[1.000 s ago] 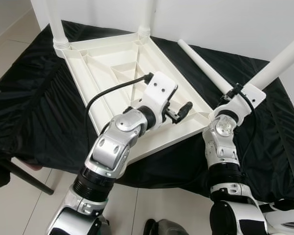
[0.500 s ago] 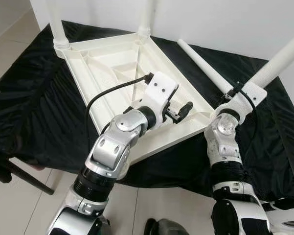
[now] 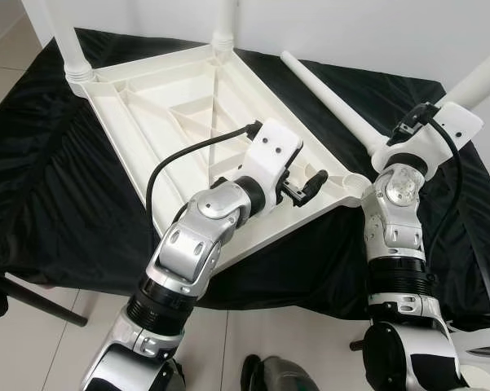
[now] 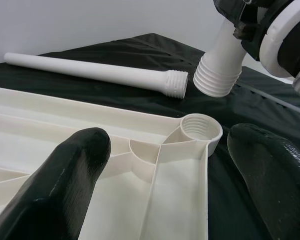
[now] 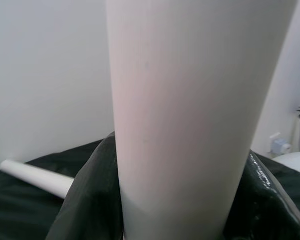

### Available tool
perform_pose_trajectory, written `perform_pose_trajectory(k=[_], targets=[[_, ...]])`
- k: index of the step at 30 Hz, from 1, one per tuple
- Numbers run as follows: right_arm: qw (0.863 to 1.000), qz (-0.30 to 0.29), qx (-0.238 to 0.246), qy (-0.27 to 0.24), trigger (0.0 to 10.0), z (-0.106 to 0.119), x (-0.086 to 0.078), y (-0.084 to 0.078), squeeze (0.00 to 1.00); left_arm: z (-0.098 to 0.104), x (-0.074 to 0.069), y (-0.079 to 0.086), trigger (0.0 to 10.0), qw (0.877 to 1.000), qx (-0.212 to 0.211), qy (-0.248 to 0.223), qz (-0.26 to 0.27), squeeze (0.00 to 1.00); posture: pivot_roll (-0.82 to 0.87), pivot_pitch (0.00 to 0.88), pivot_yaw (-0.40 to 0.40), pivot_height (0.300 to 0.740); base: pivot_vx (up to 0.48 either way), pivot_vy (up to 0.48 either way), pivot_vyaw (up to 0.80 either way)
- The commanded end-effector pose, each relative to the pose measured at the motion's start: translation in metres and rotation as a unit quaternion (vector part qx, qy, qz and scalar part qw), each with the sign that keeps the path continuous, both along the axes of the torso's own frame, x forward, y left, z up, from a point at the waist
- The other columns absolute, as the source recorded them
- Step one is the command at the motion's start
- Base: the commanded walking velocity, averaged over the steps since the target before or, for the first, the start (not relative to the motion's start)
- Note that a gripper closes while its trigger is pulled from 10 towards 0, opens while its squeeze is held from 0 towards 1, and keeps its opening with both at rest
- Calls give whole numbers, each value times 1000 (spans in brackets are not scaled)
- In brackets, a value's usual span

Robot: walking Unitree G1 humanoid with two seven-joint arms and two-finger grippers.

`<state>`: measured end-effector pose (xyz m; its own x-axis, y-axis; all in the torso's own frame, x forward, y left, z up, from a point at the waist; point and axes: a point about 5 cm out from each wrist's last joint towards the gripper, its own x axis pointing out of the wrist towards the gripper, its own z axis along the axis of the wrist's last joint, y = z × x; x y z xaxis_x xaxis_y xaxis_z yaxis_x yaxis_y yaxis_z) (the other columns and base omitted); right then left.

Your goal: Building children table

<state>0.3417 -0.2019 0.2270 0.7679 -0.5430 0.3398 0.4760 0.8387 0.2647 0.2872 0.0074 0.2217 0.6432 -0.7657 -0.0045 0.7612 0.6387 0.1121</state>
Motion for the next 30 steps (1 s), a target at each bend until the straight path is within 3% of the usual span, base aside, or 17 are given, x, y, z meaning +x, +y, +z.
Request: perform_pose_trajectory(k=[1, 5, 12, 13, 19, 30], targets=[[1000, 6, -2, 0, 10000, 1, -1, -3, 0, 0, 0, -5, 10000, 1000, 3, -4, -1, 0, 48, 68, -74, 740, 0, 0, 0], [998, 20, -23, 51, 10000, -17, 5, -13, 0, -6, 0, -12, 10000, 1000, 9, 7, -7, 0, 55, 68, -77, 740, 0, 0, 0], [998, 29, -23, 57, 10000, -20, 6, -17, 0, -10, 2, -17, 10000, 1000, 14, 16, -9, 0, 61, 67, -80, 740, 0, 0, 0], [998, 29, -17, 57, 10000, -19, 7, -27, 0, -18, 5, -29, 10000, 999, 27, 32, -20, 0, 64, 64, -80, 740, 0, 0, 0], [998, 18, -19, 55, 10000, -14, 8, -44, 0, -33, 6, -58, 10000, 995, 58, 59, -57, 0, 58, 61, -74, 740, 0, 0, 0], [998, 40, -20, 54, 10000, -17, 7, -40, 0, -56, 5, -86, 10000, 988, 84, 100, -80, 0, 43, 63, -64, 740, 0, 0, 0]])
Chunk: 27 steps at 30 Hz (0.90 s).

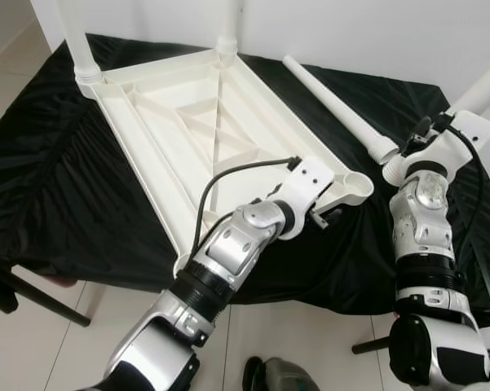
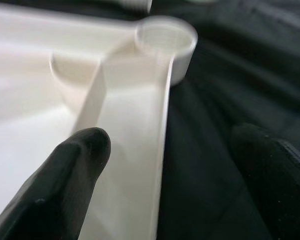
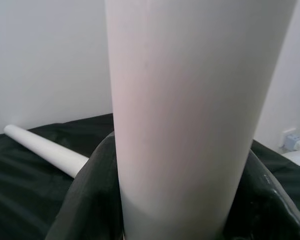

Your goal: Building children table

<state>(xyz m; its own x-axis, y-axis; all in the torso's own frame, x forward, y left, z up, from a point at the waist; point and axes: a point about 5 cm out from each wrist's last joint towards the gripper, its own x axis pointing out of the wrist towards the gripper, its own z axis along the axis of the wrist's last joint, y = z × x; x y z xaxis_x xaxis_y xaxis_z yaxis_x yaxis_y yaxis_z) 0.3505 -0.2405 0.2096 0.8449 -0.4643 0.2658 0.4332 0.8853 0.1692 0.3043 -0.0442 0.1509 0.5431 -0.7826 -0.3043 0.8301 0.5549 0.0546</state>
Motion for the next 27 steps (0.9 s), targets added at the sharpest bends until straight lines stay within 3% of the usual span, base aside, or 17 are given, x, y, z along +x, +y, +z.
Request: perform_pose_trajectory(k=[1, 17, 27], targets=[[1000, 1, 4, -6, 10000, 0, -1, -1, 0, 14, -10, -36, 10000, 999, -24, -7, -37, 0, 43, 63, -64, 740, 0, 0, 0], [1000, 3, 5, -4, 10000, -1, -1, -1, 0, 23, 2, -55, 10000, 1000, -22, -10, -17, 0, 39, 89, -58, 740, 0, 0, 0], [1000, 2, 5, -2, 10000, -1, -1, 0, 0, 21, -10, -73, 10000, 998, -8, -1, -67, 0, 35, 98, -52, 740, 0, 0, 0]])
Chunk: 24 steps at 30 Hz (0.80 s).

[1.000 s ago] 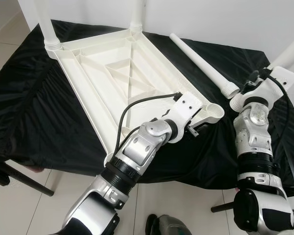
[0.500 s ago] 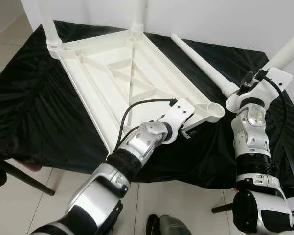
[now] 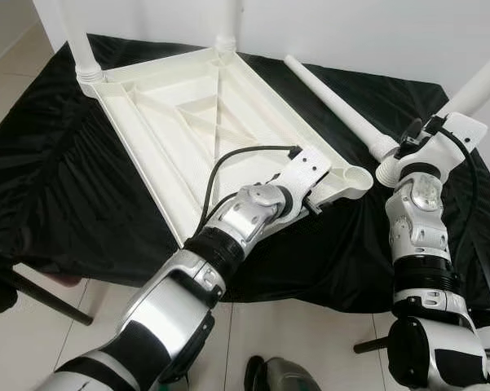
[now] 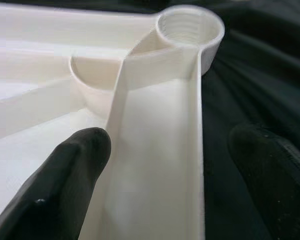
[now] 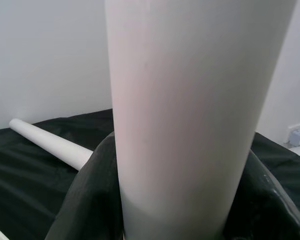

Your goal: Building children table

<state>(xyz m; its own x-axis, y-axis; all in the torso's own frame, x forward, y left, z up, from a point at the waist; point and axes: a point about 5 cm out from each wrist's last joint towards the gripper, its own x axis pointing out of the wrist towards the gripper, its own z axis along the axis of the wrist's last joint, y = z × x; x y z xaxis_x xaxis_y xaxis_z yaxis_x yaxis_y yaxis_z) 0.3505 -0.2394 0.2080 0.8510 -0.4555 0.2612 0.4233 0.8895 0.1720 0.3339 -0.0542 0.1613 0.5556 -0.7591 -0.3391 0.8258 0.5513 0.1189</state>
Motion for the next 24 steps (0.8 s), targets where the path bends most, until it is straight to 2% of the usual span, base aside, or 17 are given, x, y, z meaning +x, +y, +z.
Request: perform_pose_trajectory(k=[1, 13, 16, 24], targets=[[1000, -4, 2, -3, 10000, 1, -1, -2, 0, 8, -41, -64, 10000, 996, -39, 23, -71, 0, 35, 98, -52, 740, 0, 0, 0], [1000, -10, -1, -4, 10000, 3, -2, -4, 0, 0, -55, -80, 10000, 994, -17, 35, -104, 0, 26, 100, -50, 740, 0, 0, 0], [1000, -12, -1, -4, 10000, 3, -2, -4, 0, -1, -60, -84, 10000, 991, -14, 34, -127, 0, 27, 100, -49, 740, 0, 0, 0], [1000, -6, -3, -6, 10000, 3, -3, 0, 0, -11, -63, -83, 10000, 989, 9, 46, -138, 0, 30, 99, -49, 740, 0, 0, 0]])
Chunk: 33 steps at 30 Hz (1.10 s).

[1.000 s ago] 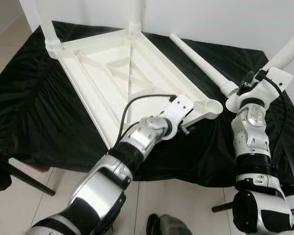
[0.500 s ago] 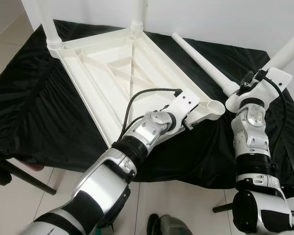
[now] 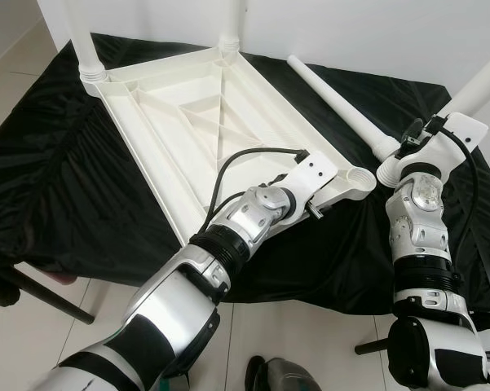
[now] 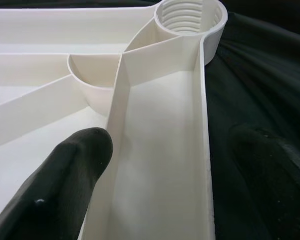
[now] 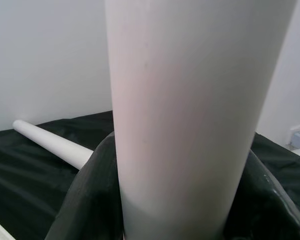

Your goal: Building children table

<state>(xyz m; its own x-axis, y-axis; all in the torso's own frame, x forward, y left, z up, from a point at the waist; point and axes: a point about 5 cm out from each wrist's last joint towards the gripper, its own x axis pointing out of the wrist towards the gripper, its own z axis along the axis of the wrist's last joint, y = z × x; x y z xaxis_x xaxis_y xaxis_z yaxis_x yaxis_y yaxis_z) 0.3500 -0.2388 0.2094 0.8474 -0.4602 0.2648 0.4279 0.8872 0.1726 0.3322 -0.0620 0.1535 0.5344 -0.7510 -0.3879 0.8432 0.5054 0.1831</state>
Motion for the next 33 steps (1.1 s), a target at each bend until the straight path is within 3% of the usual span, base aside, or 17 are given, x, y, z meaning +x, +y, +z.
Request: perform_pose_trajectory(k=[1, 8, 13, 14, 15, 16, 20, 22, 33], targets=[[1000, -2, -2, -4, 10000, 2, -2, 0, 0, -6, -62, -75, 10000, 991, -23, 64, -116, 0, 31, 99, -48, 740, 0, 0, 0], [1000, -3, -3, -5, 10000, 2, -3, 0, 0, -16, -64, -72, 10000, 991, 9, 69, -112, 0, 28, 96, -45, 740, 0, 0, 0], [1000, -6, -4, -5, 10000, 2, -4, -2, 0, -16, -64, -73, 10000, 991, 7, 67, -112, 0, 28, 93, -43, 740, 0, 0, 0], [1000, -13, -7, -3, 10000, 2, -5, -7, 0, -15, -63, -72, 7529, 991, -2, 72, -112, 0, 30, 93, -44, 740, 0, 0, 0], [1000, -18, -8, -2, 10000, 2, -6, -11, 0, -15, -63, -72, 7529, 991, -8, 76, -111, 0, 30, 93, -44, 740, 0, 0, 0], [1000, -25, -11, -1, 10000, 3, -7, -16, 0, -15, -62, -71, 5333, 991, -8, 77, -109, 0, 31, 94, -44, 740, 0, 0, 0], [999, -36, -14, -1, 10000, 5, -8, -26, 0, -17, -62, -69, 4471, 991, -3, 77, -109, 0, 30, 95, -43, 740, 0, 0, 0], [999, -40, -16, -3, 10000, 7, -8, -28, 0, -19, -62, -68, 0, 990, -4, 78, -115, 0, 27, 94, -41, 740, 0, 0, 0], [999, -45, -19, -2, 10000, 7, -10, -32, 0, -26, -63, -56, 0, 987, 4, 81, -141, 0, 32, 97, -40, 740, 0, 0, 0]])
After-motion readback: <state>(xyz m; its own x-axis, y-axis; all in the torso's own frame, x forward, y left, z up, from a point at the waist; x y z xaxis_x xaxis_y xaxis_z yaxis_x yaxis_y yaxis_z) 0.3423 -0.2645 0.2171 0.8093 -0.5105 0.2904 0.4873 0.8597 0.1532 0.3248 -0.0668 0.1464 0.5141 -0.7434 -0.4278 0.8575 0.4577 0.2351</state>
